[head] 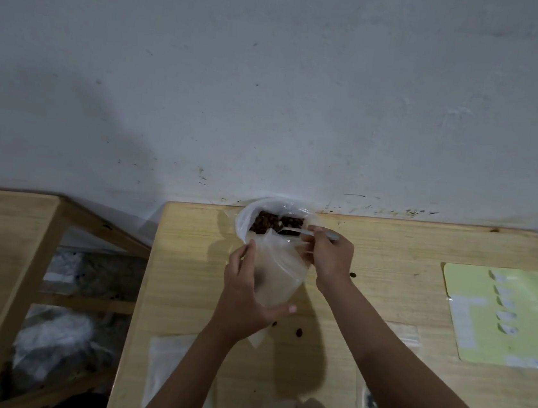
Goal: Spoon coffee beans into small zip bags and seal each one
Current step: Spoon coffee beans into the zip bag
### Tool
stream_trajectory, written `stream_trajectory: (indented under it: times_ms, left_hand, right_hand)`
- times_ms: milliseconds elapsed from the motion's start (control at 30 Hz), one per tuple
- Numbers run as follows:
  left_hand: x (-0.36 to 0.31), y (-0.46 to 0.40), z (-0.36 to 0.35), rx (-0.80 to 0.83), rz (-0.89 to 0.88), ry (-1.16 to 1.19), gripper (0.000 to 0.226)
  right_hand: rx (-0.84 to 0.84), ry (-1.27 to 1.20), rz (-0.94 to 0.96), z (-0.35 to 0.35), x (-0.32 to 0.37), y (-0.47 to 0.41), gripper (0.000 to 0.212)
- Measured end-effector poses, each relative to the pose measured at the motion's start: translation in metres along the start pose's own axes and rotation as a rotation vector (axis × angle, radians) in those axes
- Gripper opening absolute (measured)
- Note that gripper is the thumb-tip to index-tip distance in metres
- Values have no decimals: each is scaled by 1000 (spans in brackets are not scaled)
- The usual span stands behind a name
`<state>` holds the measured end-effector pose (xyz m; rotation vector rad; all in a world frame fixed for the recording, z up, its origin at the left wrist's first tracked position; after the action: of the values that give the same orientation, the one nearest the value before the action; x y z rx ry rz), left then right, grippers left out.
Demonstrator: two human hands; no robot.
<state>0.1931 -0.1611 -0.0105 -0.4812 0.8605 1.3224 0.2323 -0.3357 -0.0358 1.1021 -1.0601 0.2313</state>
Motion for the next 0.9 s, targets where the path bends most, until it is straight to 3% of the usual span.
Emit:
stream_trajectory:
  times_ms: [600,900]
  left_hand:
    - [7,9,-1,30,105,-184,132]
    - [-3,7,-11,16,123,-197,128]
  right_hand:
    - [44,-148,98,69,23,22,20]
    - [154,37,341,83,41,46,20]
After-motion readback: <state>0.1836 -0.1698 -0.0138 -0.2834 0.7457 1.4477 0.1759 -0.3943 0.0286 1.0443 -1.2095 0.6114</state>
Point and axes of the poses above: each hand's wrist, its own y-axis away from the middle knuckle, its own z-axis out of the back of the hand, x = y × z, the point moved 7 cm from there along -y, towards the middle knuckle
